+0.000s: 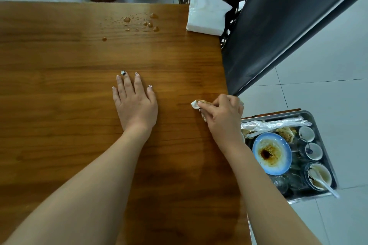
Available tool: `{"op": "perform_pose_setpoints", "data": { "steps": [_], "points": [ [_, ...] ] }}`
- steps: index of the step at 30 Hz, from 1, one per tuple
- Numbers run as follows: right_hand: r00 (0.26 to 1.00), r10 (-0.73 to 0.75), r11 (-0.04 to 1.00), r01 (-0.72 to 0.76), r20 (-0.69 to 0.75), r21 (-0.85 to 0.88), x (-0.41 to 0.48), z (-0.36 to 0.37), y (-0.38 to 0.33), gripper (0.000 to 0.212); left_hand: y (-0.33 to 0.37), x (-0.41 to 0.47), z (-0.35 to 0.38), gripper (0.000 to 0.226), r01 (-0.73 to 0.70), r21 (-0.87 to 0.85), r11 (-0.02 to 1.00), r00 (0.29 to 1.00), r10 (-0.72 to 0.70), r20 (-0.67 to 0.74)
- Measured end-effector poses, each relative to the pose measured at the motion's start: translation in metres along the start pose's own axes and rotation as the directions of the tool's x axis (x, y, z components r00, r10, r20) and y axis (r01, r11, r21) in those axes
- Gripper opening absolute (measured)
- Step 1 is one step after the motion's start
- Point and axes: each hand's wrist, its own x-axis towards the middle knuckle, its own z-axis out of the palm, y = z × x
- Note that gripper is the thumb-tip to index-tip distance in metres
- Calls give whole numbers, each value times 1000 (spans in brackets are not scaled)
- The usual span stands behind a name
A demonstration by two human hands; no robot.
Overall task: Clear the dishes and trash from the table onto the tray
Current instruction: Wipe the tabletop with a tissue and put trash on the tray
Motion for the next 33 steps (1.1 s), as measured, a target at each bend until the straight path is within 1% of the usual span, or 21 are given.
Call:
{"op": "perform_pose_setpoints", "data": {
  "steps": [3, 5, 9, 14, 19, 22, 25, 27, 30, 33],
  "points": [
    [999, 26, 999, -27, 20, 33, 23, 0, -4, 17, 0, 0, 0, 56, 1, -5, 1000, 1000, -1, -3],
    [997, 57, 997, -60, 60, 43, 42, 2, -4, 18, 0, 1, 1, 56, 1, 0, 1000, 1000, -1, -8],
    [993, 70, 998, -70, 95, -7, 66, 6, 0, 24, 0, 1, 2, 57, -1, 16, 1000, 1000, 1, -14],
    [992, 89, 996, -91, 87, 12, 32, 1, -4, 22, 0, 0, 1, 58, 0, 24, 1000, 1000, 0, -2],
    [998, 18, 1000, -20, 60, 20, -27, -8, 5, 28, 2, 1, 1, 59, 6, 12, 1000, 1000, -6, 3],
    [999, -16, 1000, 16, 35, 16, -17, -8, 7, 21, 2, 1, 0, 59, 8, 14, 1000, 1000, -8, 5],
    [997, 62, 998, -62, 40, 7, 17, -6, 6, 20, 1, 1, 0, 60, 2, 14, 1000, 1000, -2, 4],
    [992, 105, 994, -104, 63, -19, 38, -5, 8, 23, 0, 1, 0, 60, 0, 14, 1000, 1000, 0, -2],
    [989, 117, 992, -112, 91, -56, 51, -6, 8, 28, 0, 2, -1, 59, -13, 2, 1000, 1000, 13, -11],
    [986, 128, 991, -123, 107, -48, 39, -11, 6, 29, -1, 1, -2, 60, -21, -7, 1000, 1000, 21, -4]
  ]
}}
